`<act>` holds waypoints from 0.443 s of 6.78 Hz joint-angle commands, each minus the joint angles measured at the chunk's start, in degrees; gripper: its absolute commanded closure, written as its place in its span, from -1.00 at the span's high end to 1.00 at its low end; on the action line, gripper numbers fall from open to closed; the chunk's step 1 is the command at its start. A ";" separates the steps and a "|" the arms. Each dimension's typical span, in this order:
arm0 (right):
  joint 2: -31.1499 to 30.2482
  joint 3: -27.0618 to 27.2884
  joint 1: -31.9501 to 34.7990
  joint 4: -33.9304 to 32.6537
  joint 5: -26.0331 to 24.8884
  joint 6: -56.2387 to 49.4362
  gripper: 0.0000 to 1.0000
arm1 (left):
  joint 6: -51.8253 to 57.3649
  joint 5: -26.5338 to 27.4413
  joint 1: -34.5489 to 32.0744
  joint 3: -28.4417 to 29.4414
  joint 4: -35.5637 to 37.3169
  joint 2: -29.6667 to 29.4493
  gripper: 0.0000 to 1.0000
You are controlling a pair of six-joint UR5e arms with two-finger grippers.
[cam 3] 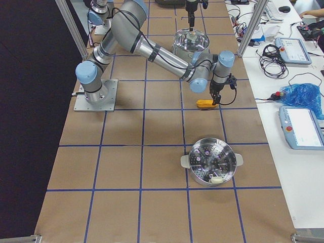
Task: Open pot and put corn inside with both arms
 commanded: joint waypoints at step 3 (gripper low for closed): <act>0.65 5.45 -0.27 -5.04 -0.22 -0.19 0.20 | -0.14 0.16 -0.03 -0.02 3.29 -3.25 1.00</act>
